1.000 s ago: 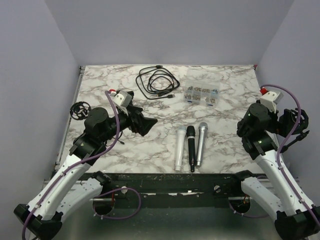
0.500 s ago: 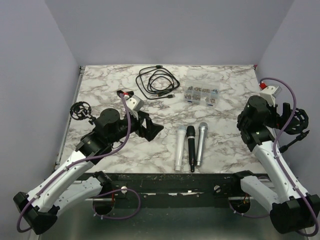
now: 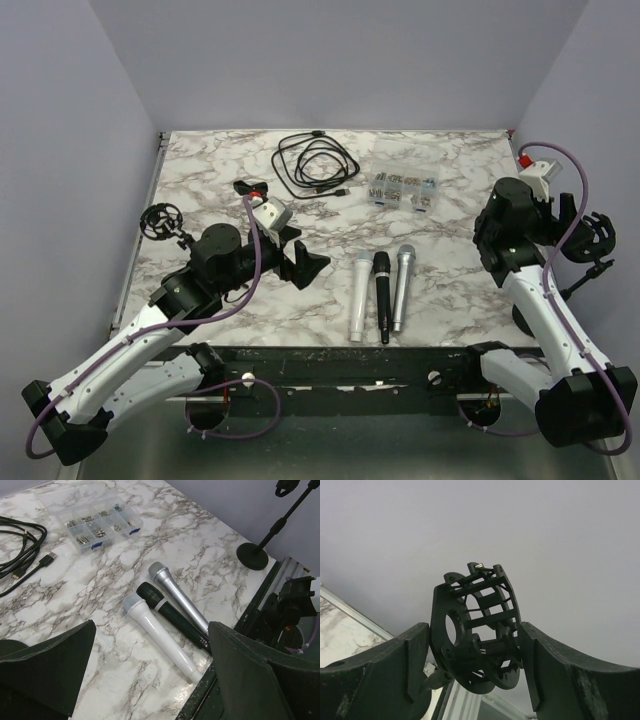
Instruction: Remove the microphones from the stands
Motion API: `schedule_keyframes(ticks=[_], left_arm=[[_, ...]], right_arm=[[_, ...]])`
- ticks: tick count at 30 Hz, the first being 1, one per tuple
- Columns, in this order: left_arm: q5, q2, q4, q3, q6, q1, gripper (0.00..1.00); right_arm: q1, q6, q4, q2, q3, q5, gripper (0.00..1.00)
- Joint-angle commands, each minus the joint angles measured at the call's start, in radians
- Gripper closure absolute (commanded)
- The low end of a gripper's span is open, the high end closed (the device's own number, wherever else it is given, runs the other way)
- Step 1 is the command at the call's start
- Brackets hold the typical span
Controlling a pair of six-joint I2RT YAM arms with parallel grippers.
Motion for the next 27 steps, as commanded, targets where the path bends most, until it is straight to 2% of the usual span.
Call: schedule_keyframes(ticks=[1,10,20,23,27], left_arm=[[-0.025,-0.013,-0.002,0.024,0.005,-0.007,0.01],[-0.021,-0.019,0.006,0.016,-0.002,-0.006,0.01],[-0.039,-0.022,0.003,0.016,0.002,-0.006,0.01],[-0.047,-0.02,0.001,0.016,0.005,-0.004,0.01],[-0.058,-0.015,-0.003,0.016,0.01,-0.003,0.01]], right_arm=[[-0.008,0.021,0.021,0.012,0.034,-0.019,0.28],[0.069,-0.113,0.135,-0.006,0.042,-0.031,0.48],[0.105,-0.063,0.189,0.143,0.144,-0.084,0.51],[0.163,-0.042,0.204,0.2,0.169,-0.099,0.51],[0.279,-0.078,0.313,0.279,0.17,-0.118,0.51]])
